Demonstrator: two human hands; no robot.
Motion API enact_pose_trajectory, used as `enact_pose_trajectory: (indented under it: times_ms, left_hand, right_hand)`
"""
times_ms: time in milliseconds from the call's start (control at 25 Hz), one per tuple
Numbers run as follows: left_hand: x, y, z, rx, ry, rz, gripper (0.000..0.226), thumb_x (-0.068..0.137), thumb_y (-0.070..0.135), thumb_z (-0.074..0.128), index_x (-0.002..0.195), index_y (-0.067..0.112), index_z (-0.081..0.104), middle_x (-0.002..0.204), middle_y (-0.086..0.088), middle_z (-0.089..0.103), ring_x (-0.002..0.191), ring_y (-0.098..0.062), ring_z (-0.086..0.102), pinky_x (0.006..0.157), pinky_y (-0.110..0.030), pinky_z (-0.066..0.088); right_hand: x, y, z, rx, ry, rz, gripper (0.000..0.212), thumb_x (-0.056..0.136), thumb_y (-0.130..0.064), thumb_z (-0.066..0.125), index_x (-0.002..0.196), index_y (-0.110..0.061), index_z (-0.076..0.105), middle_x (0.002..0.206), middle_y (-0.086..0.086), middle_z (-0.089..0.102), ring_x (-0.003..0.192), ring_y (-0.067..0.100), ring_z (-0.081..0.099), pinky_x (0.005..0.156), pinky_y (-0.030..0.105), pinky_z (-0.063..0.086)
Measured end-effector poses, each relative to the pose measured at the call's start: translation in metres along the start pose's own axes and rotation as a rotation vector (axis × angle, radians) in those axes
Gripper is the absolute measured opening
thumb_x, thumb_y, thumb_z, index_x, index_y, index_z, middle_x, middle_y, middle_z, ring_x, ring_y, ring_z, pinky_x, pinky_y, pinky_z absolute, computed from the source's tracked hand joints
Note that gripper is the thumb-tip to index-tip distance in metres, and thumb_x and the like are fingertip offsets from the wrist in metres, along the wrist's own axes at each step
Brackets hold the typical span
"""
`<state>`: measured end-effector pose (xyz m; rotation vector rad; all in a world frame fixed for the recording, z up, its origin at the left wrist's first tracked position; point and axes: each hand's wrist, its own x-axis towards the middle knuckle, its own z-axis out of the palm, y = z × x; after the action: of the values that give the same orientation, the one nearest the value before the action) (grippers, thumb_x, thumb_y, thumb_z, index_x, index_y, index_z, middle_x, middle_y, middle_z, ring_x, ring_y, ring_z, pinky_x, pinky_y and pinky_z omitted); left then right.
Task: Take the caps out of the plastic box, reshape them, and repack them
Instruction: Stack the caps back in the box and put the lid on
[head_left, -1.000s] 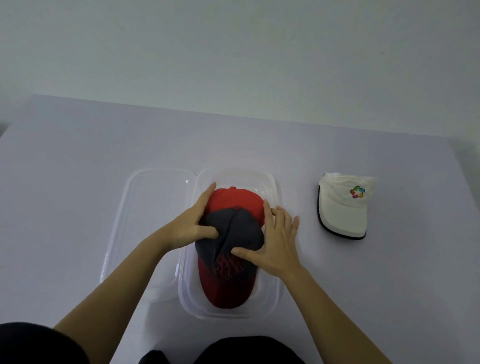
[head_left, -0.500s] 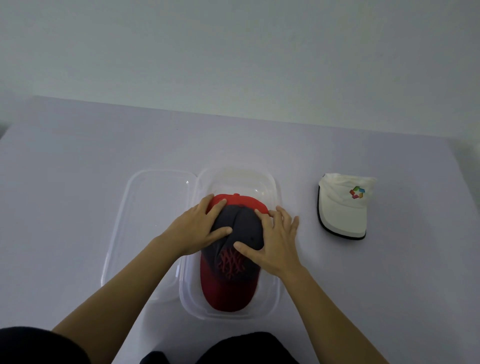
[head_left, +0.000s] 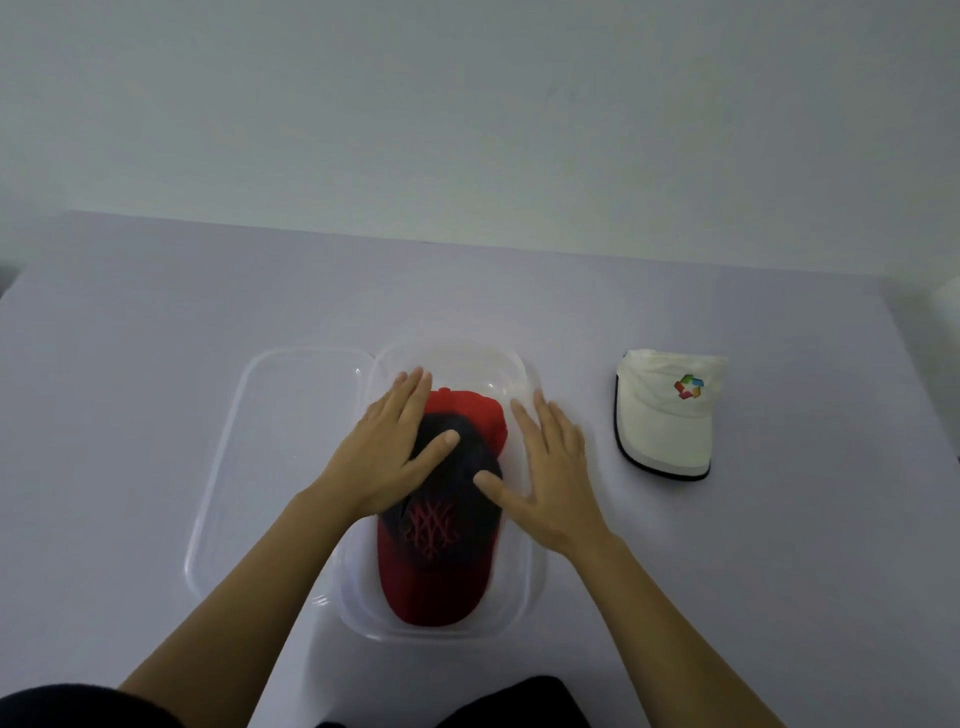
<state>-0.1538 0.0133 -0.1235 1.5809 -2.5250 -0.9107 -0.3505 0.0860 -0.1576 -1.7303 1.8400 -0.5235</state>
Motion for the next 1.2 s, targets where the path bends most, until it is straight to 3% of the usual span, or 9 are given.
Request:
enact_pose_trajectory:
  times_ms: [240, 480, 680, 800, 880, 960, 1040, 1120, 1200]
  left_hand:
    - [0.036, 0.106, 0.03, -0.439, 0.056, 0.041, 0.064, 0.097, 0.048, 0.032, 0.151, 0.021, 0.011, 0.159, 0.007, 0.014, 0.145, -0.008, 0.014, 0.113, -0.02, 0.011]
    - [0.111, 0.173, 0.093, -0.677, -0.026, -0.172, 0.062, 0.096, 0.046, 0.04, 0.149, 0.018, 0.022, 0.156, 0.001, 0.028, 0.14, -0.015, 0.032, 0.105, -0.024, 0.025]
    - [0.164, 0.18, 0.111, -0.723, 0.036, -0.21, 0.061, 0.089, 0.043, 0.058, 0.142, 0.023, 0.035, 0.149, 0.001, 0.037, 0.131, -0.021, 0.042, 0.099, -0.032, 0.04]
    - [0.189, 0.175, 0.113, -0.715, -0.131, -0.142, 0.071, 0.078, 0.053, 0.066, 0.14, 0.035, 0.036, 0.149, 0.003, 0.032, 0.133, -0.021, 0.036, 0.105, -0.042, 0.041]
    - [0.196, 0.173, 0.113, -0.757, -0.23, -0.116, 0.065, 0.071, 0.055, 0.071, 0.128, 0.034, 0.046, 0.14, 0.0, 0.045, 0.129, -0.022, 0.045, 0.095, -0.038, 0.049]
    - [0.202, 0.174, 0.117, -0.8, -0.248, -0.12, 0.051, 0.074, 0.044, 0.075, 0.113, 0.023, 0.051, 0.125, -0.007, 0.056, 0.117, -0.027, 0.056, 0.082, -0.036, 0.055]
    - [0.206, 0.176, 0.12, -0.744, -0.223, -0.115, 0.053, 0.072, 0.043, 0.077, 0.106, 0.014, 0.049, 0.117, -0.014, 0.057, 0.11, -0.033, 0.057, 0.082, -0.047, 0.056]
    - [0.207, 0.176, 0.12, -0.725, -0.233, -0.125, 0.06, 0.066, 0.05, 0.076, 0.102, 0.011, 0.049, 0.115, -0.018, 0.058, 0.107, -0.037, 0.058, 0.083, -0.056, 0.053]
    - [0.206, 0.177, 0.117, -0.803, -0.289, -0.164, 0.049, 0.073, 0.043, 0.076, 0.096, 0.011, 0.047, 0.114, -0.019, 0.062, 0.106, -0.038, 0.061, 0.084, -0.059, 0.053]
  right_hand:
    - [-0.005, 0.064, -0.056, 0.089, 0.247, 0.075, 0.083, 0.081, -0.068, 0.039, 0.147, -0.022, 0.022, 0.159, 0.002, 0.012, 0.146, 0.013, 0.003, 0.117, 0.033, 0.007]
    - [-0.004, 0.158, -0.101, 0.248, 0.402, 0.309, 0.066, 0.085, -0.039, 0.054, 0.14, -0.008, 0.034, 0.146, 0.014, 0.035, 0.135, 0.031, 0.03, 0.107, 0.032, 0.024]
    - [0.016, 0.216, -0.128, 0.455, 0.174, 0.411, 0.083, 0.081, -0.031, 0.071, 0.146, -0.016, 0.022, 0.153, 0.005, 0.025, 0.14, 0.023, 0.027, 0.112, 0.042, 0.03]
    - [0.033, 0.24, -0.142, 0.486, 0.087, 0.325, 0.092, 0.079, -0.036, 0.073, 0.148, -0.023, 0.013, 0.157, -0.004, 0.014, 0.142, 0.016, 0.02, 0.114, 0.04, 0.026]
    - [0.045, 0.248, -0.149, 0.536, -0.006, 0.277, 0.092, 0.078, -0.036, 0.073, 0.148, -0.029, 0.013, 0.155, -0.008, 0.018, 0.136, 0.009, 0.022, 0.109, 0.032, 0.028]
    - [0.054, 0.255, -0.153, 0.567, -0.105, 0.259, 0.081, 0.078, -0.035, 0.073, 0.143, -0.03, 0.025, 0.145, -0.007, 0.035, 0.13, 0.01, 0.034, 0.099, 0.026, 0.036]
    - [0.057, 0.258, -0.151, 0.594, -0.136, 0.274, 0.057, 0.077, -0.032, 0.074, 0.123, -0.025, 0.042, 0.122, -0.008, 0.053, 0.115, 0.017, 0.052, 0.084, 0.024, 0.048]
    - [0.057, 0.26, -0.148, 0.623, -0.123, 0.288, 0.04, 0.077, -0.031, 0.074, 0.104, -0.024, 0.045, 0.106, -0.007, 0.059, 0.102, 0.02, 0.06, 0.078, 0.031, 0.054]
    - [0.054, 0.255, -0.146, 0.696, -0.114, 0.284, 0.035, 0.078, -0.029, 0.073, 0.093, -0.025, 0.042, 0.1, -0.005, 0.06, 0.095, 0.017, 0.061, 0.075, 0.03, 0.055]
